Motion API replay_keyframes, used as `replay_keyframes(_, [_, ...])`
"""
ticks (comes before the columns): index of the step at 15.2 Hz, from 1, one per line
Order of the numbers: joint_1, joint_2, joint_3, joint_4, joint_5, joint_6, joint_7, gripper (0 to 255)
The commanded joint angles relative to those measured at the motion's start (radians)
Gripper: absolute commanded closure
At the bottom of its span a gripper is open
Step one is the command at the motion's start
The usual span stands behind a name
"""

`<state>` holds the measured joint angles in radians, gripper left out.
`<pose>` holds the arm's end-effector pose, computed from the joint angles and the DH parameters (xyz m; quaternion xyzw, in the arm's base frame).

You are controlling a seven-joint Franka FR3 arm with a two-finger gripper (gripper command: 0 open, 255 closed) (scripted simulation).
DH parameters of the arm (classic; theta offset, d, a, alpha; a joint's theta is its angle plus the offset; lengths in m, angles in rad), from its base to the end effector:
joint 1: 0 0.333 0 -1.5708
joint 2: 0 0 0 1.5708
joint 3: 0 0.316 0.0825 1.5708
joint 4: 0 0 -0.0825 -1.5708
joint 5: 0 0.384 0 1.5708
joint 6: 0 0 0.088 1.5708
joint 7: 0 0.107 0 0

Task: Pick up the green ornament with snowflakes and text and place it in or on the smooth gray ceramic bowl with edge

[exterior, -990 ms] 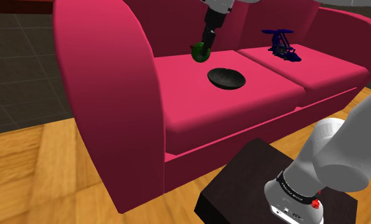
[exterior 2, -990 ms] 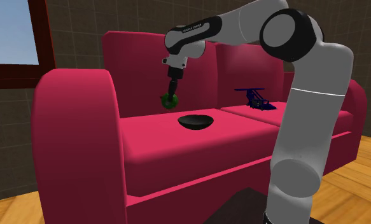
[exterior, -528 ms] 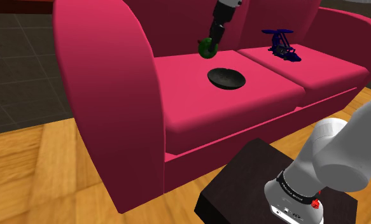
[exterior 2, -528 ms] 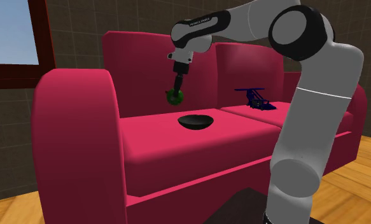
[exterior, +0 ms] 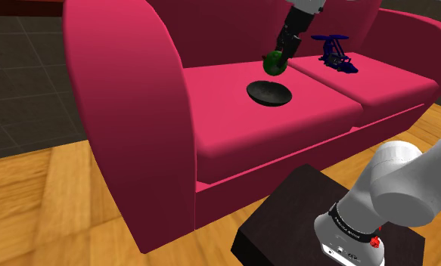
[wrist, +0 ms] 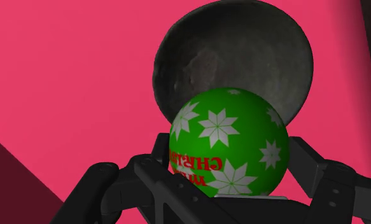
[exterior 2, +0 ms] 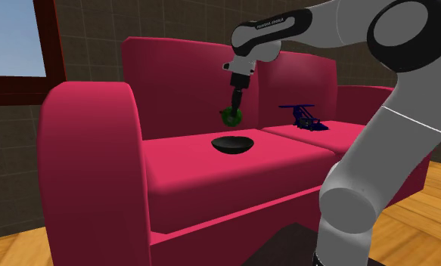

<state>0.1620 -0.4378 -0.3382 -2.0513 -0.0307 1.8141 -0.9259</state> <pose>0.4309 -0.1073 0.6200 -0.9214 -0.3742 -0.1048 0.0018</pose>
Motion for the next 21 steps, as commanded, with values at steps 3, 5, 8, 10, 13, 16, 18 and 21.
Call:
replay_keyframes(3, [-0.023,-0.071,-0.015,-0.081,-0.024,0.012,-0.025,255])
replay_keyframes(5, [-0.025,-0.075,-0.017,-0.111,-0.026,0.038,-0.027,255])
replay_keyframes(8, [-0.027,-0.079,-0.021,-0.154,-0.028,0.077,-0.029,255])
replay_keyframes(10, [-0.029,-0.081,-0.024,-0.182,-0.03,0.103,-0.031,255])
replay_keyframes(13, [-0.031,-0.081,-0.028,-0.223,-0.032,0.143,-0.034,255])
replay_keyframes(16, [-0.031,-0.081,-0.028,-0.225,-0.033,0.146,-0.034,255])
replay_keyframes(18, [-0.031,-0.081,-0.028,-0.225,-0.033,0.146,-0.034,255])
replay_keyframes(21, [-0.031,-0.081,-0.028,-0.225,-0.033,0.146,-0.034,255])
